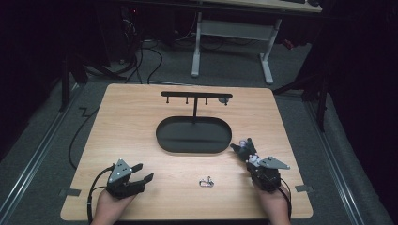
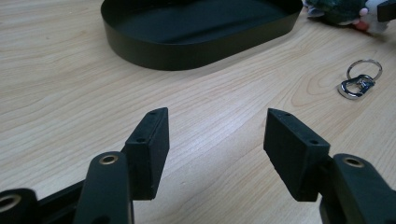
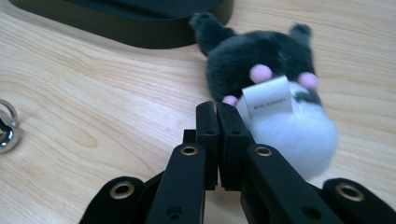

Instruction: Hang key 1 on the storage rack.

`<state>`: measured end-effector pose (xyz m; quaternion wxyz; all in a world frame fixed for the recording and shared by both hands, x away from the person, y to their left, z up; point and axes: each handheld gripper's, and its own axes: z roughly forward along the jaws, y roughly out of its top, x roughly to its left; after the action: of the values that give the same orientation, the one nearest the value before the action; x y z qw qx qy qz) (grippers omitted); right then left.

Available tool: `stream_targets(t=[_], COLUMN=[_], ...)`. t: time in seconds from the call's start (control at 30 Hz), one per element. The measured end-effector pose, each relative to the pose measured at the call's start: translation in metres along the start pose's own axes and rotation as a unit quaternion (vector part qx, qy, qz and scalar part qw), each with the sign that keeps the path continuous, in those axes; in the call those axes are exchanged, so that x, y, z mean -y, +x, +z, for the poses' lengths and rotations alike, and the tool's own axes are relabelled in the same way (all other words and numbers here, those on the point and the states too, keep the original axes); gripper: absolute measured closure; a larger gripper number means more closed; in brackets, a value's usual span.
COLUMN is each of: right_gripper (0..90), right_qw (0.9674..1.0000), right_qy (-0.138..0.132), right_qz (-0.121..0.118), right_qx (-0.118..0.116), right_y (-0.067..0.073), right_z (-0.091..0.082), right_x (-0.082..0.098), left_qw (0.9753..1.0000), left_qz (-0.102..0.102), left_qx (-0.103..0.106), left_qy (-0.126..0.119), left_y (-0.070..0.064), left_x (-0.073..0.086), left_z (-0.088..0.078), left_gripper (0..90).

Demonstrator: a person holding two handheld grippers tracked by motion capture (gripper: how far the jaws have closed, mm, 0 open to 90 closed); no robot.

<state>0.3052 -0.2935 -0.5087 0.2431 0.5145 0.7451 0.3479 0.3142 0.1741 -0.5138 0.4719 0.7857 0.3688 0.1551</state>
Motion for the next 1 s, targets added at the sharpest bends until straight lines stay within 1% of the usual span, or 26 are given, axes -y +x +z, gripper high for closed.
stream_targets(t=[0.17, 0.2, 0.4, 0.5, 0.6, 0.7, 0.73, 0.77, 0.83, 0.9, 0.97, 1.0], right_gripper=[87.9, 85.8, 82.3, 79.7, 76.0, 73.5, 72.8, 71.9, 70.6, 69.3, 66.9, 66.9], right_qw=[1.0000, 1.0000, 0.9998, 0.9997, 0.9995, 0.9993, 0.9993, 0.9992, 0.9989, 0.9989, 0.9987, 0.9987], right_qy=[0.000, -0.001, 0.001, 0.001, 0.004, 0.007, 0.009, 0.011, 0.014, 0.017, 0.028, 0.033], right_qz=[0.007, 0.005, 0.002, 0.006, 0.009, 0.008, 0.008, 0.011, 0.019, 0.022, 0.024, 0.026], right_qx=[0.001, -0.009, -0.017, -0.022, -0.032, -0.036, -0.035, -0.036, -0.040, -0.038, -0.034, -0.028], right_y=[-0.003, -0.002, -0.001, -0.002, -0.003, -0.003, -0.004, -0.004, -0.006, -0.007, -0.008, -0.007], right_z=[-0.004, -0.005, -0.009, -0.011, -0.014, -0.017, -0.018, -0.020, -0.022, -0.024, -0.026, -0.026], right_x=[0.004, 0.006, 0.008, 0.010, 0.012, 0.015, 0.016, 0.016, 0.016, 0.016, 0.015, 0.015], left_qw=[1.0000, 1.0000, 0.9999, 0.9999, 0.9997, 0.9995, 0.9994, 0.9995, 0.9998, 0.9997, 0.9995, 0.9995], left_qz=[0.005, 0.006, 0.012, 0.013, 0.023, 0.031, 0.031, 0.027, 0.020, 0.023, 0.028, 0.028], left_qx=[0.004, 0.005, 0.007, 0.006, 0.000, -0.006, -0.008, -0.008, -0.006, -0.007, -0.010, -0.010], left_qy=[0.001, 0.001, 0.000, -0.001, 0.003, 0.010, 0.013, 0.014, 0.009, 0.006, 0.008, 0.009], left_y=[-0.002, -0.002, -0.004, -0.005, -0.006, -0.005, -0.004, -0.003, -0.002, -0.002, -0.003, -0.003], left_x=[-0.003, -0.003, -0.006, -0.007, -0.008, -0.003, -0.001, 0.000, -0.001, -0.001, 0.000, 0.000], left_z=[0.004, 0.005, 0.009, 0.008, 0.004, 0.001, 0.001, 0.001, 0.001, 0.002, 0.003, 0.003], left_gripper=[41.4, 41.4, 41.6, 41.6, 40.6, 39.8, 39.9, 40.2, 40.1, 39.6, 38.9, 38.5])
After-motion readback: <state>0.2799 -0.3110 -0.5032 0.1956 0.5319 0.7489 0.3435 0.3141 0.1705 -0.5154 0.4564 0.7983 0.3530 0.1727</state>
